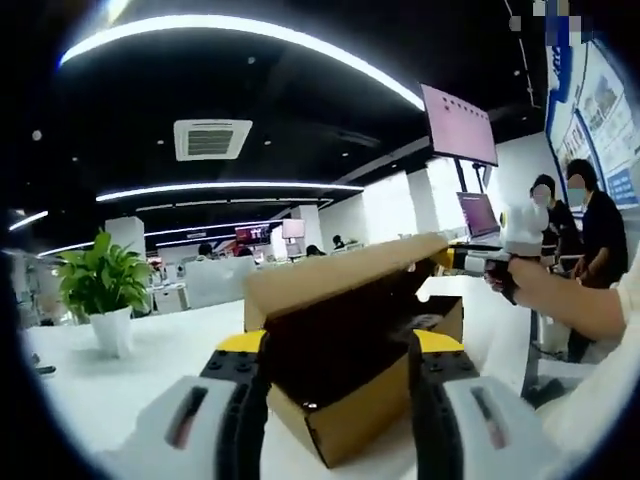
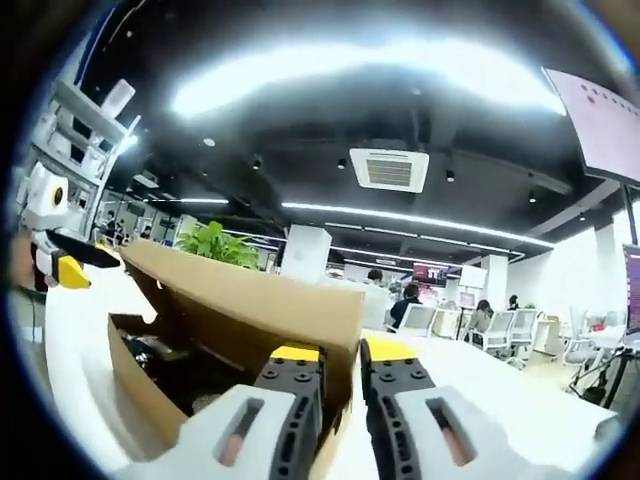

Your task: Operate the shoe box by opening the lid, removing the specified soft item, and placing it in the target area until the item is outside and the box remains undamaged.

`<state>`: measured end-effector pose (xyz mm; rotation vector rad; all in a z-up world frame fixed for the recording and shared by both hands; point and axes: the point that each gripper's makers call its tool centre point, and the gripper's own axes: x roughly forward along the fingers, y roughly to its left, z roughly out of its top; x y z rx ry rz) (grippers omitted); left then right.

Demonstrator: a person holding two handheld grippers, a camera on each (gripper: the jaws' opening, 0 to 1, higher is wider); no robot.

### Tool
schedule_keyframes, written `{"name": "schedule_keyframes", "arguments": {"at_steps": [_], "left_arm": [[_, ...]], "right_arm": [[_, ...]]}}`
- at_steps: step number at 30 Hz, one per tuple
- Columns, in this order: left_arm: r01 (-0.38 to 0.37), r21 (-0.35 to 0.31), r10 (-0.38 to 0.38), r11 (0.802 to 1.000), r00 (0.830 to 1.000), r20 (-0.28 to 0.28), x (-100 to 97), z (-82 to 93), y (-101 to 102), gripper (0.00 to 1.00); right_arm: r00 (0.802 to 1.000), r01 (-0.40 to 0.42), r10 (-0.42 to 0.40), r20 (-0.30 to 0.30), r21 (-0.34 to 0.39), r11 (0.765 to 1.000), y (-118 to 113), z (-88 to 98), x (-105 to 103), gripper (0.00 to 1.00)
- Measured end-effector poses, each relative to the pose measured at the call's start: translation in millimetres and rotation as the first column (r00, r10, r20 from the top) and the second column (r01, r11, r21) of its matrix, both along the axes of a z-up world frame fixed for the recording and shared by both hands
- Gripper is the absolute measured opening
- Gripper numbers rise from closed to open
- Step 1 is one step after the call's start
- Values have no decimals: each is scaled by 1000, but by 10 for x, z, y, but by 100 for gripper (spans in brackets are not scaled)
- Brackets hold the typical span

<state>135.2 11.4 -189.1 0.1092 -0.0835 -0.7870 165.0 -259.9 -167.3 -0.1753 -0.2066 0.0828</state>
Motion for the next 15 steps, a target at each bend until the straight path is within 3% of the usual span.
{"name": "schedule_keyframes", "arguments": {"at_steps": [7, 8, 12, 14, 15], "left_arm": [[54, -7, -54, 999, 998, -32, -24, -19, -46, 64], [37, 16, -36, 999, 997, -74, -21, -86, -20, 64], [22, 49, -23, 999, 1000, 16, -12, -21, -14, 61], [30, 49, -30, 998, 1000, -1, -20, -27, -19, 60], [29, 45, -28, 999, 999, -18, -9, -25, -12, 61]], "right_arm": [[999, 18, -20, 50, 30, 999, -49, 92, -4, 3], [999, 20, -22, 48, 33, 999, -58, 95, -1, 3], [998, 25, -27, 58, 38, 999, -64, 130, 40, 3], [997, 64, -65, 32, 48, 997, -109, 106, 82, 6], [998, 51, -51, 30, 9, 999, -77, 109, 110, 4]]}}
